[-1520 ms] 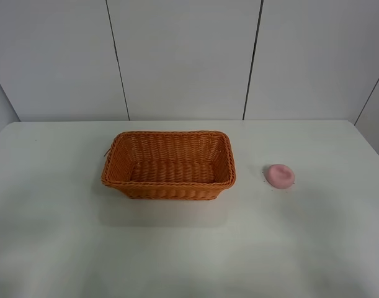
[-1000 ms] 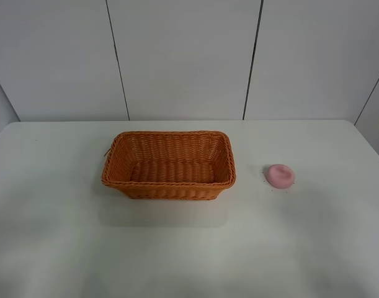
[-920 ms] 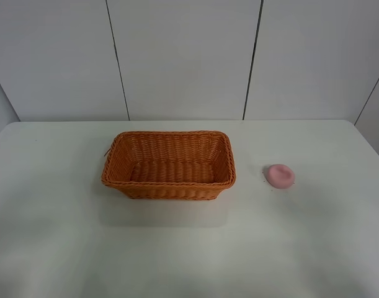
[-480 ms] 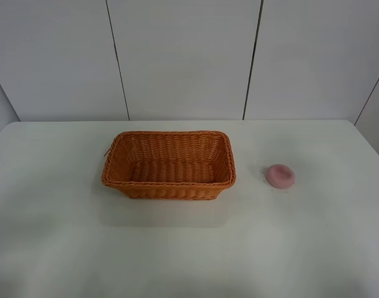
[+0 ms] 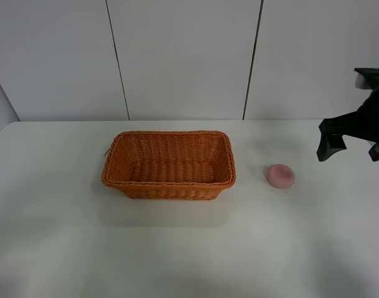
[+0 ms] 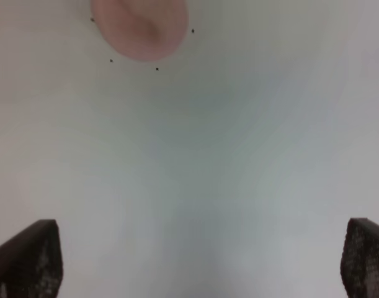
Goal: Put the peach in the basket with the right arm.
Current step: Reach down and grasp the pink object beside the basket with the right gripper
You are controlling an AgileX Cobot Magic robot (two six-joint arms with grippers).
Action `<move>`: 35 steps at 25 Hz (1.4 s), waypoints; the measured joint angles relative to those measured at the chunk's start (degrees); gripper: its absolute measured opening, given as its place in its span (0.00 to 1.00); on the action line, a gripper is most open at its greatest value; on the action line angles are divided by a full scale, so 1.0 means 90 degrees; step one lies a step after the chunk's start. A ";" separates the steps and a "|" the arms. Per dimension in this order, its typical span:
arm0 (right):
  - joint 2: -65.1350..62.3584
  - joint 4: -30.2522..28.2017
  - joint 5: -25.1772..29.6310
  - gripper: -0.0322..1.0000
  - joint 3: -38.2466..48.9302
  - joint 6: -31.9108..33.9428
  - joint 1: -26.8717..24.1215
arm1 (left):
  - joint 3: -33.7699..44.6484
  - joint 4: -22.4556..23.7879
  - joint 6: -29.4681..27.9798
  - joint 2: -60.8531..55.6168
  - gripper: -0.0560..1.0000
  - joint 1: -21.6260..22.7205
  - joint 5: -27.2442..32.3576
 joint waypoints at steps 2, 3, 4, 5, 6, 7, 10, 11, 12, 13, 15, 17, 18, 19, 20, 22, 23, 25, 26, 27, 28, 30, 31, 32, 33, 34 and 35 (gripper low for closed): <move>0.0696 0.0000 0.0112 0.70 -0.0395 -0.0041 0.0000 | 0.0000 0.0000 0.0000 0.0000 0.99 0.0000 0.0000; 0.0955 0.0000 0.0112 0.70 -0.0597 -0.0041 0.0000 | 0.0000 0.0000 0.0000 0.0000 0.99 0.0000 0.0000; 0.1243 0.0000 0.0112 0.70 -0.0760 -0.0041 0.0000 | 0.0000 0.0000 0.0000 0.0000 0.99 0.0000 0.0000; 0.1506 0.0000 0.0112 0.70 -0.0947 -0.0041 0.0000 | 0.0000 0.0000 0.0000 0.0000 0.99 0.0000 0.0000; 0.1710 0.0000 0.0112 0.70 -0.1120 -0.0041 0.0000 | 0.0000 0.0000 0.0000 0.0000 0.99 0.0000 0.0000; 0.1932 0.0000 0.0112 0.70 -0.1280 -0.0041 0.0000 | 0.0000 0.0000 0.0000 0.0000 0.99 0.0000 0.0000; 0.2436 0.0005 0.0103 0.70 -0.1628 -0.0048 0.0058 | 0.0000 0.0000 0.0000 0.0000 0.99 0.0000 0.0000; 0.2558 0.0000 0.0093 0.70 -0.1697 -0.0062 0.0110 | 0.0000 0.0000 0.0000 0.0000 0.99 0.0000 0.0000; 0.2654 0.0000 0.0065 0.70 -0.1733 -0.0068 0.0181 | 0.0000 0.0000 0.0000 0.0000 0.99 0.0000 0.0000; 0.2714 0.0000 0.0016 0.70 -0.1751 -0.0073 0.0262 | 0.0000 0.0000 0.0000 0.0000 0.99 0.0000 0.0000; 0.2813 0.0000 -0.0151 0.70 -0.1765 -0.0103 0.0394 | 0.0000 0.0000 0.0000 0.0000 0.99 0.0000 0.0000; 0.2887 0.0000 -0.0338 0.70 -0.1773 -0.0110 0.0484 | 0.0000 0.0000 0.0000 0.0000 0.99 0.0000 0.0000; 0.2925 0.0000 -0.0408 0.70 -0.1773 -0.0110 0.0506 | 0.0000 0.0000 0.0000 0.0000 0.99 0.0000 0.0000; 0.2977 0.0000 -0.0485 0.70 -0.1773 -0.0110 0.0515 | 0.0000 0.0000 0.0000 0.0000 0.99 0.0000 0.0000; 0.3021 0.0000 -0.0556 0.70 -0.1773 -0.0110 0.0515 | 0.0000 0.0000 0.0000 0.0000 0.99 0.0000 0.0000; 0.3119 -0.0022 -0.0726 0.70 -0.1773 -0.0096 0.0515 | 0.0000 0.0000 0.0000 0.0000 0.99 0.0000 0.0000; 0.3174 -0.0025 -0.0827 0.70 -0.1773 -0.0089 0.0508 | 0.0000 0.0000 0.0000 0.0000 0.99 0.0000 0.0000; 0.3293 -0.0025 -0.1032 0.70 -0.1773 -0.0070 0.0495 | 0.0000 0.0000 0.0000 0.0000 0.99 0.0000 0.0000; 0.3364 -0.0031 -0.1147 0.70 -0.1773 -0.0060 0.0495 | 0.0000 0.0000 0.0000 0.0000 0.99 0.0000 0.0000; 0.3444 -0.0031 -0.1266 0.70 -0.1773 -0.0060 0.0495 | 0.0000 0.0000 0.0000 0.0000 0.99 0.0000 0.0000; 0.3515 -0.0024 -0.1352 0.70 -0.1773 -0.0060 0.0495 | 0.0000 0.0000 0.0000 0.0000 0.99 0.0000 0.0000; 0.3699 -0.0024 -0.1443 0.70 -0.1778 0.0000 0.0495 | 0.0000 0.0000 0.0000 0.0000 0.99 0.0000 0.0000; 0.3783 -0.0024 -0.1450 0.70 -0.1778 0.0000 0.0495 | 0.0000 0.0000 0.0000 0.0000 0.99 0.0000 0.0000; 0.3882 -0.0024 -0.1456 0.70 -0.1778 0.0000 0.0495 | 0.0000 0.0000 0.0000 0.0000 0.99 0.0000 0.0000; 0.3976 -0.0024 -0.1458 0.70 -0.1778 0.0000 0.0495 | 0.0000 0.0000 0.0000 0.0000 0.99 0.0000 0.0000; 0.4063 -0.0024 -0.1463 0.70 -0.1778 0.0000 0.0495 | 0.0000 0.0000 0.0000 0.0000 0.99 0.0000 0.0000; 0.4119 -0.0024 -0.1480 0.70 -0.1778 0.0000 0.0495 | 0.0000 0.0000 0.0000 0.0000 0.99 0.0000 0.0000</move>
